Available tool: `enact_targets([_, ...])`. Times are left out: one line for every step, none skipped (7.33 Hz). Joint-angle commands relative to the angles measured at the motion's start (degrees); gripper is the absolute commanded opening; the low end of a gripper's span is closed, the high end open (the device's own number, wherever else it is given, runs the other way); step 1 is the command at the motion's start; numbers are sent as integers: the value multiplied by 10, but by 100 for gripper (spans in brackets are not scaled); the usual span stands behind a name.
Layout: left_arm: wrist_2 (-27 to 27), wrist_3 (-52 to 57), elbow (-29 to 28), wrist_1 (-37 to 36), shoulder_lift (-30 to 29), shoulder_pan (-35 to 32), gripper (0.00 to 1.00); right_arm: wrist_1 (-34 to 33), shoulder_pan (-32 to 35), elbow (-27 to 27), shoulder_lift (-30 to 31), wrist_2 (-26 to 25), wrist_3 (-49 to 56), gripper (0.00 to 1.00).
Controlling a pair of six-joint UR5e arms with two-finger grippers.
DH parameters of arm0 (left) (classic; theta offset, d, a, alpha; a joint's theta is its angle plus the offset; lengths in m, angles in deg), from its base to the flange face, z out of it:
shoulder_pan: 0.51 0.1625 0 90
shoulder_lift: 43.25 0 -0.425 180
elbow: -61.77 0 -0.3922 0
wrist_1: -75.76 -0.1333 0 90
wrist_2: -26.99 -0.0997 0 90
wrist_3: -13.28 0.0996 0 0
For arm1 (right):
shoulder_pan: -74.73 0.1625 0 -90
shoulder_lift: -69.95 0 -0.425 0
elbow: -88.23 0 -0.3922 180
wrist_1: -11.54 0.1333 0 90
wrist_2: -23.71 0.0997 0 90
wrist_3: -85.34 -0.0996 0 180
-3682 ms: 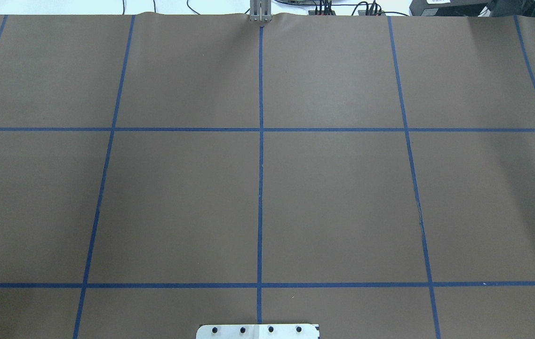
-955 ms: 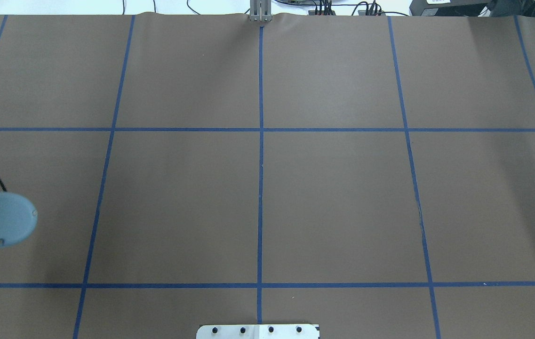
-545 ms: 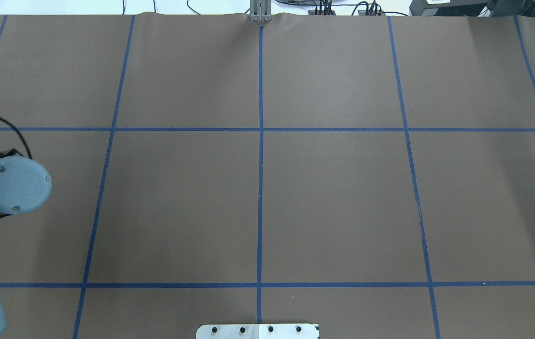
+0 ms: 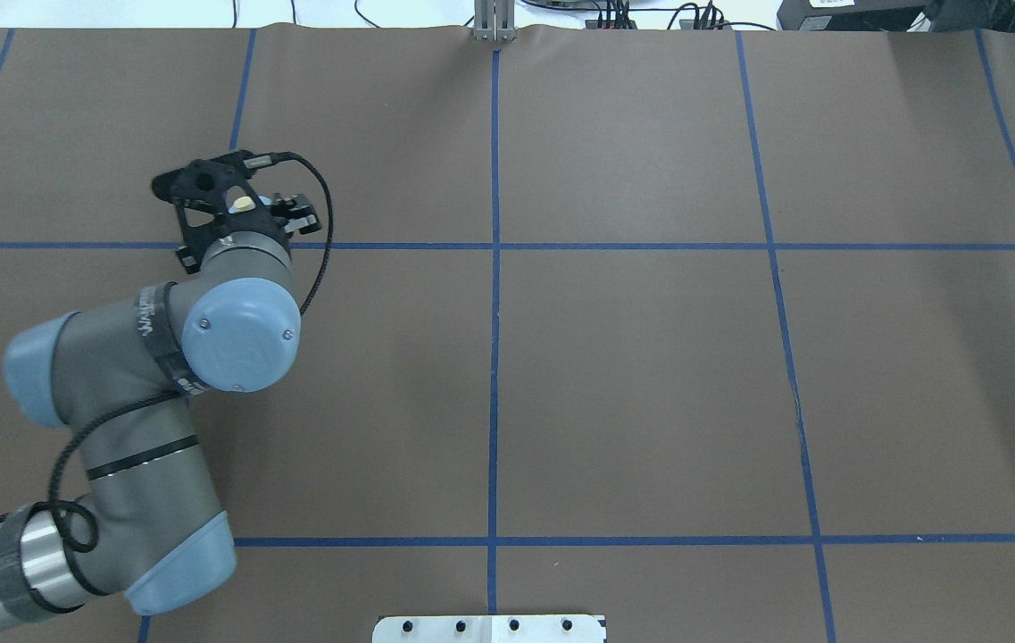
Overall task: Place and press bell with both arms
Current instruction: 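Carry the bell with the left gripper toward the table's center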
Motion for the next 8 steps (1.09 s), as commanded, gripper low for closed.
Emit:
enact_targets([-7, 154, -161, 252, -85, 19, 0, -1, 0, 29, -3, 3, -9, 100])
enact_targets([-7, 191, -243, 342, -128, 27, 0, -1, 0, 27, -1, 3, -9, 100])
enact_targets([-4, 199, -291, 373, -156, 30, 0, -1, 0, 29, -1, 3, -9, 100])
enact_targets([-9, 256, -329, 379, -194, 30, 0, -1, 0, 29, -1, 3, -9, 100])
enact_targets([-9, 275, -340, 393, -201, 30, 0, -1, 0, 28, -1, 4, -9, 100])
enact_targets([-10, 288, -352, 402, -206, 30, 0, -1, 0, 26, -2, 3, -9, 100])
enact_targets([-11, 292, -389, 412, -222, 31, 0, -1, 0, 24, -3, 3, -8, 100])
enact_targets([-17, 292, -423, 451, -224, 32, 0, -1, 0, 22, -3, 4, -9, 100])
